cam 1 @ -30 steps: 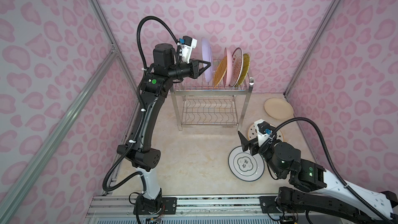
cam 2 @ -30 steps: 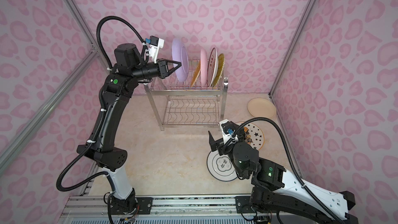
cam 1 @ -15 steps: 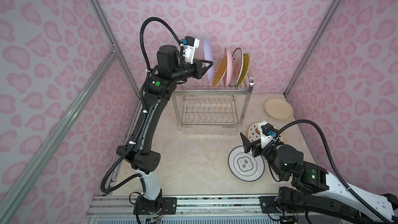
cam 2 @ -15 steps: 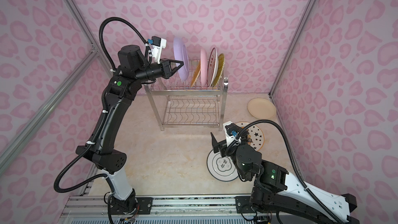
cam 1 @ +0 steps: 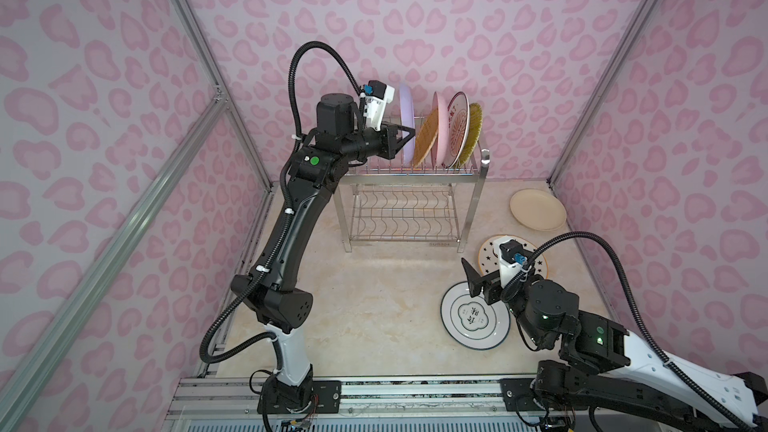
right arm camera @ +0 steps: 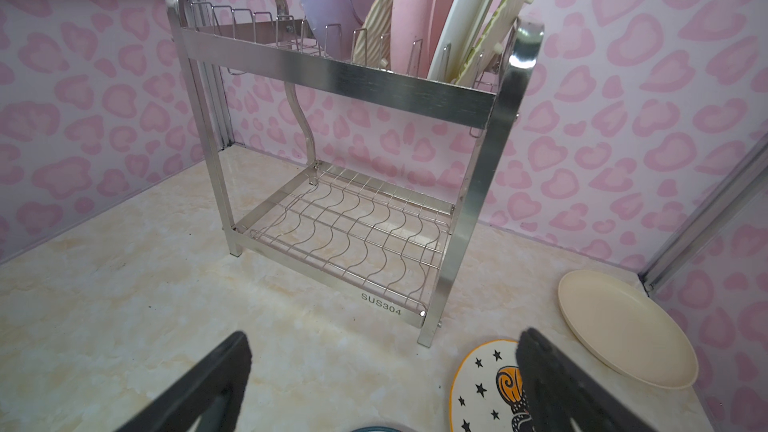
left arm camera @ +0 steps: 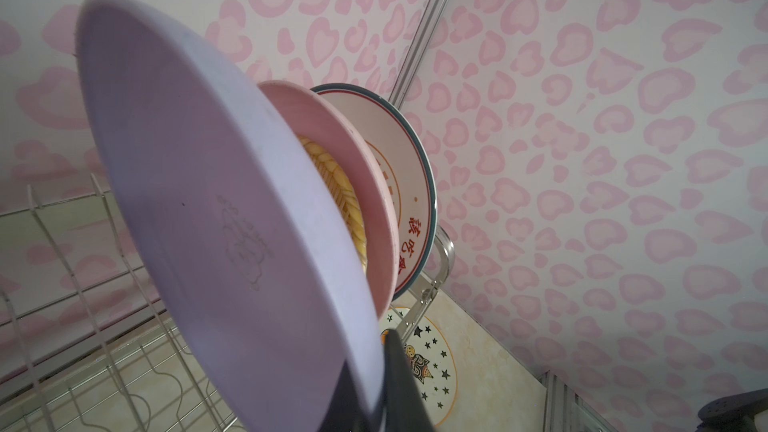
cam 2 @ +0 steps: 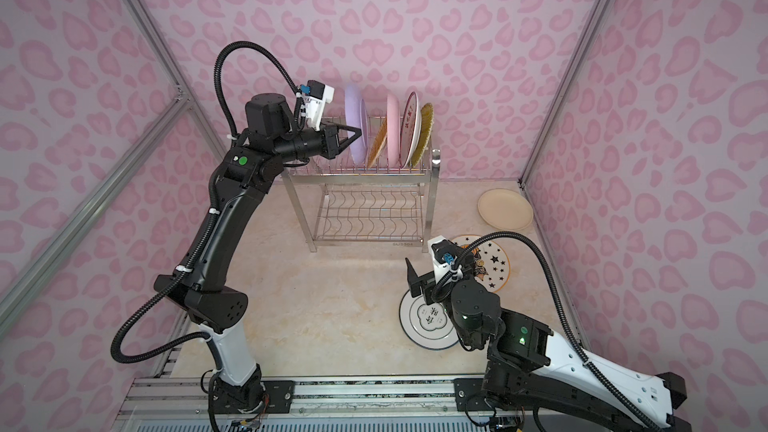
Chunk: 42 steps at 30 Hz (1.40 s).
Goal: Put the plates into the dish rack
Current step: 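Push the lavender plate down into a top-tier slot with the left gripper, then release the lavender plate with the left gripper while the right lowers onto the white plate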
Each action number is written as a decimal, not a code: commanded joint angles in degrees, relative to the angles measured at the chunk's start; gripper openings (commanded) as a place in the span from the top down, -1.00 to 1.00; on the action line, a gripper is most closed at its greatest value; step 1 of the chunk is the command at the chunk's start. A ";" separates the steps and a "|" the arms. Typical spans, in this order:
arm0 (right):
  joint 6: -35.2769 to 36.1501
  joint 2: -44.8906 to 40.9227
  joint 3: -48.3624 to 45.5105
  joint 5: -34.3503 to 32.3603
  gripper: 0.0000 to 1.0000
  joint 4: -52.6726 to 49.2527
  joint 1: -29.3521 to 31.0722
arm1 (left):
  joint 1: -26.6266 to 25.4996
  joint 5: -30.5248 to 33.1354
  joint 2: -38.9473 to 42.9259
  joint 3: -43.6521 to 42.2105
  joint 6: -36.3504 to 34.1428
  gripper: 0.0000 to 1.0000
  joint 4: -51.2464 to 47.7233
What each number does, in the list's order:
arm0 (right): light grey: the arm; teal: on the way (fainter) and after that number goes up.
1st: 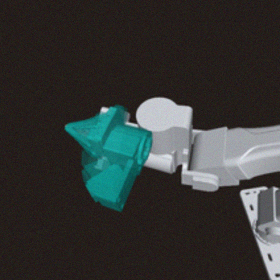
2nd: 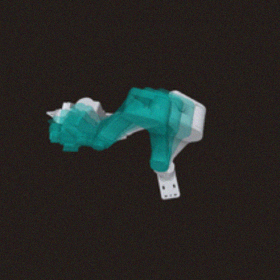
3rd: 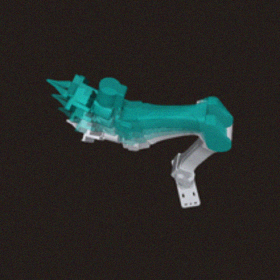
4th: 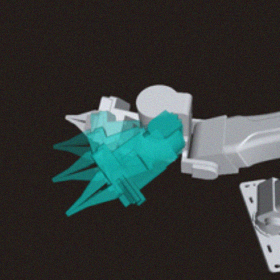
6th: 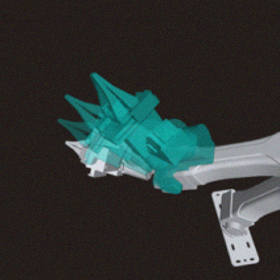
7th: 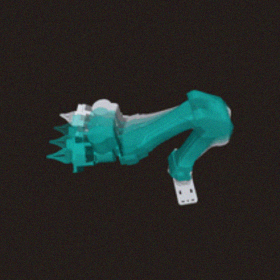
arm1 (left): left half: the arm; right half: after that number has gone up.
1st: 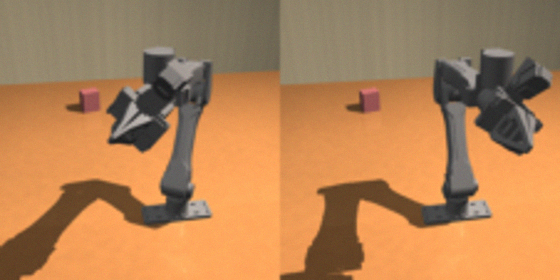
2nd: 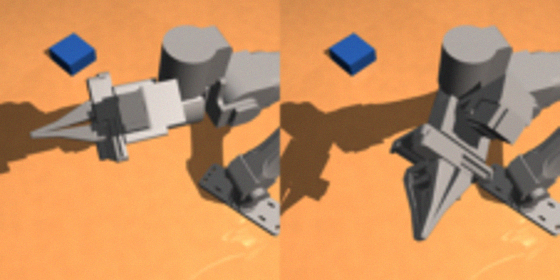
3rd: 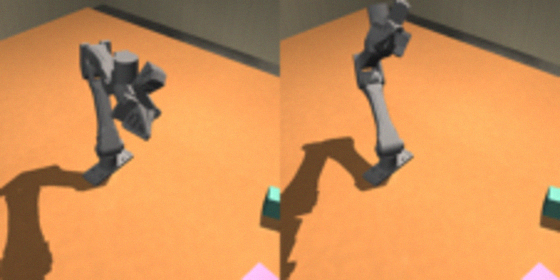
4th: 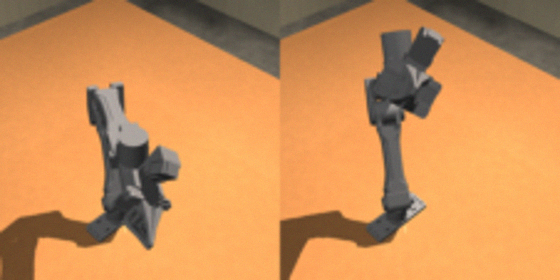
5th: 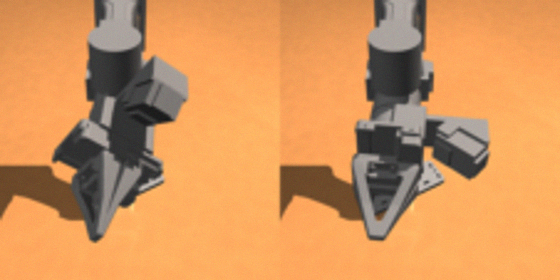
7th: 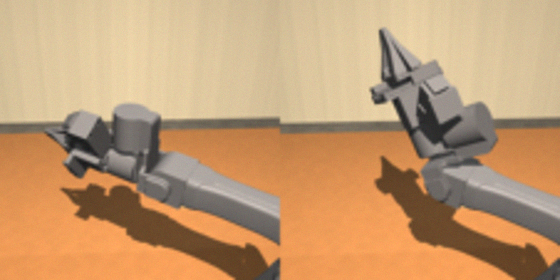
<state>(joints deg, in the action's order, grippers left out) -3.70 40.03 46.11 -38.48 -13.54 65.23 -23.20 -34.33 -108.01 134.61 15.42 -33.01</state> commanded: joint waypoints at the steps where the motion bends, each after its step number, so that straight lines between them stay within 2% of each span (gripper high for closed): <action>1: -0.93 0.13 -0.48 0.68 -1.00 0.60 -0.03 | -0.01 -1.38 -0.77 -0.48 -2.41 0.92 0.23; 19: -3.46 0.53 -2.31 1.30 -1.00 0.36 -0.15 | 0.00 0.19 -3.70 -1.43 -1.10 0.91 -0.03; 23: -3.94 0.60 -2.43 1.39 -1.00 0.03 -0.14 | -0.01 0.58 -3.53 -1.76 -0.52 0.77 -0.15; 29: -4.67 -0.25 -2.92 1.65 -1.00 -0.17 -0.19 | 0.00 0.83 -2.92 -1.80 0.38 0.46 0.09; 33: -5.03 -0.73 -2.89 1.90 -1.00 -0.69 -0.28 | 0.00 0.36 -2.27 -1.81 1.18 0.43 0.57; 37: -5.79 -1.18 -2.50 2.17 -1.00 -1.52 -0.29 | 0.00 0.90 -0.58 -1.56 1.86 0.29 0.67; 42: -8.15 -2.96 -2.20 -0.70 -1.00 -3.00 -0.51 | 0.24 1.87 3.04 -1.60 2.46 -0.30 1.39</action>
<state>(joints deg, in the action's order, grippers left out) -9.96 37.76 43.72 -37.23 -15.25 64.86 -23.07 -32.86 -106.94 133.10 17.15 -33.45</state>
